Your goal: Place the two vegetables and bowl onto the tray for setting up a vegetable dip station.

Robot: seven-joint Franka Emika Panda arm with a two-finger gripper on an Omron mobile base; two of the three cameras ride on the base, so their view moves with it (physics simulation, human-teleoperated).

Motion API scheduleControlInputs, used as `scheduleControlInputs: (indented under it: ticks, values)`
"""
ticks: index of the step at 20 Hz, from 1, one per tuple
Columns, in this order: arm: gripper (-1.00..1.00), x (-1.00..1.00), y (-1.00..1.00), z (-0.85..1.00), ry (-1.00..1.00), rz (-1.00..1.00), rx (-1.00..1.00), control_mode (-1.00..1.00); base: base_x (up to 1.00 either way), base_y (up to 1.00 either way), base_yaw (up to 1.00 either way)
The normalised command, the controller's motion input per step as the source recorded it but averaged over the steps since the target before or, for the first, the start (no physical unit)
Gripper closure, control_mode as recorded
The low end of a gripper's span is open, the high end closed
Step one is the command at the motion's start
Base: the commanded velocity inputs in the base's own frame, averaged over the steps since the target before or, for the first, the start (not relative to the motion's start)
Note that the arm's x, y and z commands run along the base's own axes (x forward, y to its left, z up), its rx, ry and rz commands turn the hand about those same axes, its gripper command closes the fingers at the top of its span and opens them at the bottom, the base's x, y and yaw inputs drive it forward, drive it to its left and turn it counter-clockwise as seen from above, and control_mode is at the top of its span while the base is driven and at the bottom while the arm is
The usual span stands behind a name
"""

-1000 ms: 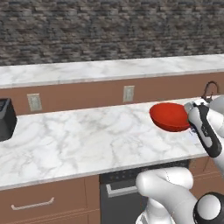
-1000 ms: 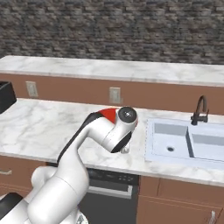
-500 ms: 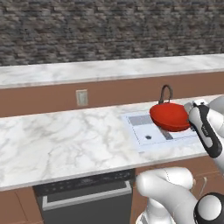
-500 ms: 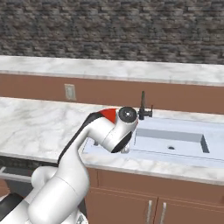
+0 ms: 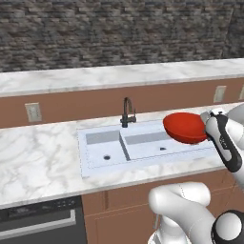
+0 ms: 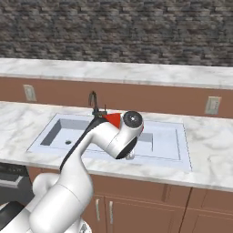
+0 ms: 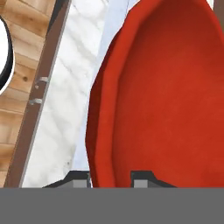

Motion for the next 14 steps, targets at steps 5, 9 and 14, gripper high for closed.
scheduleControlInputs:
  ticks: [5,9,14]
  values:
    - [1.00,0.00,0.00,0.00,0.00,0.00,0.00,1.00,0.00,-1.00,-0.02]
    - [1.00,0.00,0.00,0.00,0.00,0.00,0.00,1.00,0.00,-1.00,-0.02]
    - [1.00,0.00,0.00,0.00,0.00,0.00,0.00,1.00,0.00,-1.00,-0.02]
